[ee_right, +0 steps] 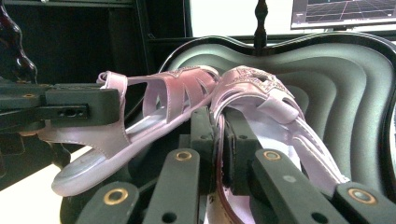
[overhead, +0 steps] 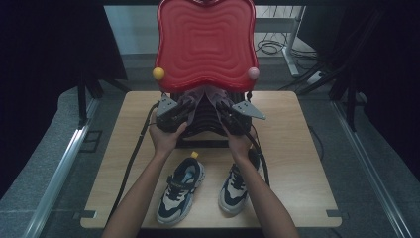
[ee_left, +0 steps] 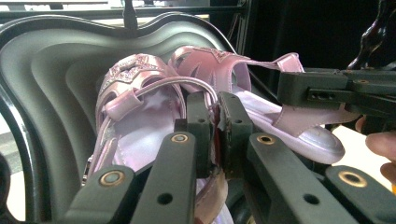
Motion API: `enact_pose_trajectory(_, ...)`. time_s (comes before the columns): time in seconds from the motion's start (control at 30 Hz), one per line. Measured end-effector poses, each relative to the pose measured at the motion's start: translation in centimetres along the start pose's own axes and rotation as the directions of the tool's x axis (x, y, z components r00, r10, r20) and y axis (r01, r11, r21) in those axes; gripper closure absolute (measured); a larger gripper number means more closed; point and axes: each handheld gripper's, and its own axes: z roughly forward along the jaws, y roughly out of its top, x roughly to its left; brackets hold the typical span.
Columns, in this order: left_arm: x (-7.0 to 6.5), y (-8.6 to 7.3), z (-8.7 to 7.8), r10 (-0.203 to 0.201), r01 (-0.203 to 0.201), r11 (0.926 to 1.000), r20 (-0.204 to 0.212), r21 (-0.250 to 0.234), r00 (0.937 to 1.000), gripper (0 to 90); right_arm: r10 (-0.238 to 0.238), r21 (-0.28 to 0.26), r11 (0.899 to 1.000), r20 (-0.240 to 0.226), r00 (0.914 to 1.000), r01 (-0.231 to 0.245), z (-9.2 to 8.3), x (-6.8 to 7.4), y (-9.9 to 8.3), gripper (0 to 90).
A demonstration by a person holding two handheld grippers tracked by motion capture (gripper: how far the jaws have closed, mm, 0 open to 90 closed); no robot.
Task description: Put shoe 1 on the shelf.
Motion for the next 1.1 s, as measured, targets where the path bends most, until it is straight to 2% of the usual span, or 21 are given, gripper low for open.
enact_pose_trajectory(0.2, -0.3, -0.4, 0.2, 0.036, -0.036, 0.9987, -0.008, 0.037, 0.9993, 84.0, 0.011, 0.026, 1.0, -0.017, 0.9998, -0.01, 0.3, -0.5, -0.3, 83.4)
enact_pose_trajectory(0.37, -0.4, -0.8, 0.4, 0.03, -0.03, 0.9979, 0.008, 0.057, 0.9995, 83.2, 0.005, 0.062, 0.998, -0.036, 0.9994, -0.003, 0.4, -0.7, -0.6, 82.9)
enact_pose_trajectory(0.5, -0.4, -1.2, 0.4, 0.02, -0.021, 0.9961, 0.012, 0.085, 0.9997, 82.7, 0.011, 0.128, 0.992, -0.049, 0.9988, -0.004, 0.7, -0.7, -1.0, 82.6)
enact_pose_trajectory(0.6, -0.5, -1.6, 0.5, 0.042, -0.044, 0.9927, 0.023, 0.112, 0.9989, 82.3, 0.01, 0.135, 0.991, -0.053, 0.9985, -0.002, 0.7, -0.7, -1.0, 82.5)
enact_pose_trajectory(0.73, -0.4, -1.8, 0.4, 0.035, -0.038, 0.9944, 0.024, 0.099, 0.9991, 81.7, -0.002, 0.144, 0.989, -0.051, 0.9987, 0.009, 0.7, -0.8, -1.0, 82.7)
enact_pose_trajectory(0.8, -0.3, -1.8, 0.4, 0.032, -0.034, 0.9947, 0.025, 0.097, 0.9992, 81.6, -0.014, 0.149, 0.989, -0.048, 0.9988, 0.021, 0.7, -0.8, -0.9, 83.0)
enact_pose_trajectory(0.87, -0.3, -1.9, 0.3, 0.032, -0.034, 0.9946, 0.025, 0.098, 0.9992, 81.8, -0.046, 0.148, 0.988, -0.035, 0.9983, 0.051, 0.7, -0.6, -0.8, 83.3)
enact_pose_trajectory(0.93, -0.3, -1.9, 0.3, 0.031, -0.034, 0.9946, 0.027, 0.098, 0.9992, 81.8, -0.082, 0.156, 0.984, -0.027, 0.9963, 0.085, 0.8, -0.4, -0.7, 83.3)
enact_pose_trajectory(1.1, -0.3, -1.9, 0.2, 0.034, -0.036, 0.9942, 0.028, 0.101, 0.9991, 81.8, -0.127, 0.179, 0.976, -0.019, 0.9918, 0.128, 0.9, -0.5, -0.8, 83.5)
